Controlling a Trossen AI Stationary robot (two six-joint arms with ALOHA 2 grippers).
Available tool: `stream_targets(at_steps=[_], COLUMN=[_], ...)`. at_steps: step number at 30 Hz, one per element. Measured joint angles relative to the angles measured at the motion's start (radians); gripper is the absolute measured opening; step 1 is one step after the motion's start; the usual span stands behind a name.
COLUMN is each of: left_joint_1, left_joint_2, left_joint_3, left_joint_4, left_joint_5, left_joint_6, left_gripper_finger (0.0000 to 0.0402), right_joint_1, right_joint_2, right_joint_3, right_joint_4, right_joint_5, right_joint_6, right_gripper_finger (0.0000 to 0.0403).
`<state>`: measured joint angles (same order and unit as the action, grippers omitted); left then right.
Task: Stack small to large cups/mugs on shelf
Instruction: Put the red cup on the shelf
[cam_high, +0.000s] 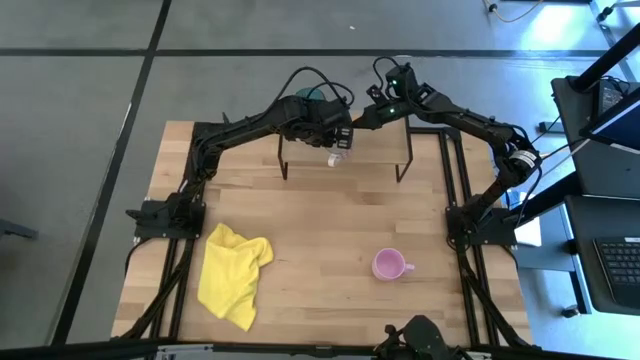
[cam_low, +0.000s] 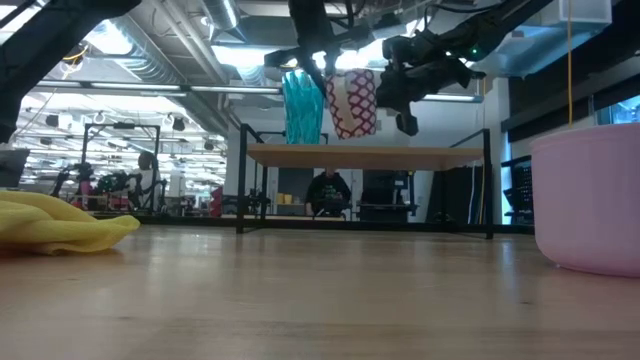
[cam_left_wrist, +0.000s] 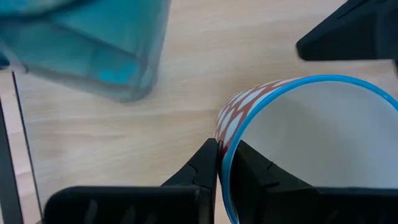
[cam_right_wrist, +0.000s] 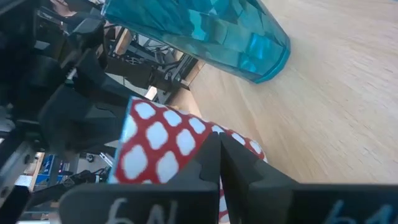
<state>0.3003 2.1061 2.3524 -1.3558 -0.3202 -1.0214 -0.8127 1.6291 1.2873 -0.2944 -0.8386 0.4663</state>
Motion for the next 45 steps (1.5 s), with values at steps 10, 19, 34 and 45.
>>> stream_targets(at_steps=[10,19,34,45], left_joint_1=[0.0,0.0,0.009,0.01], left_joint_2=[0.012,0.011,0.011,0.016], left_joint_3=[-0.001,-0.001,-0.001,-0.001], left_joint_4=[0.011,0.011,0.043,0.043], left_joint_5=[0.0,-0.007,-0.018,-0.02], left_joint_6=[0.0,0.0,0.003,0.01], left_gripper_finger=[0.0028,0.003,0.0043,0.0044], right_joint_1=[0.0,0.0,0.0,0.0], right_joint_2=[0.0,0.0,0.0,0.0], right_joint_3=[0.0,0.0,0.0,0.0], right_joint_4=[-0.011,-0.023,-0.026,-0.067], right_joint_5=[0.0,0.0,0.0,0.007], right_joint_6=[-0.008,-0.027,-0.034,-0.08], right_gripper_finger=[0.0004,0.0004,0.0004,0.0004])
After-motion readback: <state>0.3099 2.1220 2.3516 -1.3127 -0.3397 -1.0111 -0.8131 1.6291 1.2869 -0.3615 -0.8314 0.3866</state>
